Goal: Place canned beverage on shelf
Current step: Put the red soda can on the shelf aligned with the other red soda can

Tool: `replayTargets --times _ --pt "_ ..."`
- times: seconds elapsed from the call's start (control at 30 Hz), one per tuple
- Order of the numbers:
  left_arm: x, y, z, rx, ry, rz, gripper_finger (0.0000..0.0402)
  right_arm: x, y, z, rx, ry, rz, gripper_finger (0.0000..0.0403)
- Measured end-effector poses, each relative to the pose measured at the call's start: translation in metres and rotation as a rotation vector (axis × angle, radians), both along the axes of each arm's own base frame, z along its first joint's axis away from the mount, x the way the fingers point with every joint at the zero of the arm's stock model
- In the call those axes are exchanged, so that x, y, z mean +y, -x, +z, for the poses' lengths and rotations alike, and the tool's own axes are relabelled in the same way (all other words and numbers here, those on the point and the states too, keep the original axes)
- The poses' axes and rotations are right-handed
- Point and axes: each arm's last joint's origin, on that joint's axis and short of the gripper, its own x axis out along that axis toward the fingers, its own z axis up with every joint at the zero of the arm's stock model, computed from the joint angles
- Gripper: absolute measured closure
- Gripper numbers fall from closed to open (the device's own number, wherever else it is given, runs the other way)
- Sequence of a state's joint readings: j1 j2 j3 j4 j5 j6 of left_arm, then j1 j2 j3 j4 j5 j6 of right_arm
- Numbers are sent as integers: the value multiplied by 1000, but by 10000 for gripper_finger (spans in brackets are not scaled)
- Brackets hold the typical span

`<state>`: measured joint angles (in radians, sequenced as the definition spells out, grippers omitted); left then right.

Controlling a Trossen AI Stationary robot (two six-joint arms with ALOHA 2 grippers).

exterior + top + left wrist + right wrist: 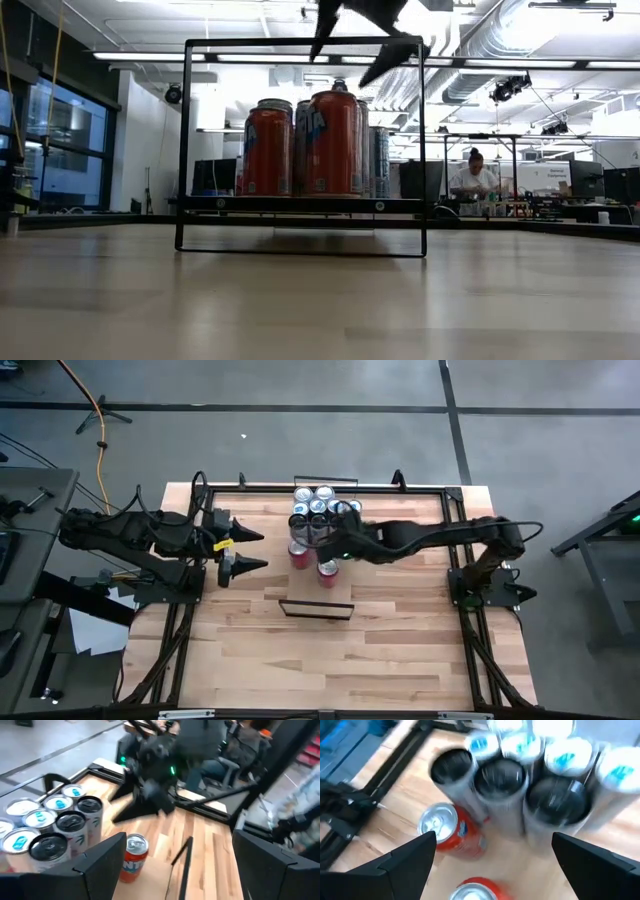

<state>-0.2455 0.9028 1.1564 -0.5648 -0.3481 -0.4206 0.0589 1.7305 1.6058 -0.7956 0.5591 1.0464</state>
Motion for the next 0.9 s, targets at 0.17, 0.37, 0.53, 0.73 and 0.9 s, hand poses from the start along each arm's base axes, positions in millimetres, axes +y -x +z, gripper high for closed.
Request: replayTargets --times 0.17,0.37,0.53,0.73,0.9 --pt "-1 0 -1 23 -58 -44 83 0 22 33 3 96 145 20" --pt "-1 4 -21 -16 -95 -64 83 1 44 56 -22 105 246 20" --pt "-5 11 -64 -68 11 -77 83 2 58 57 24 33 240 33" --pt "-6 25 -89 -250 100 -100 83 15 75 40 193 -120 140 107" --pt "-1 35 -92 -339 92 -88 83 29 92 30 357 -223 89 213"
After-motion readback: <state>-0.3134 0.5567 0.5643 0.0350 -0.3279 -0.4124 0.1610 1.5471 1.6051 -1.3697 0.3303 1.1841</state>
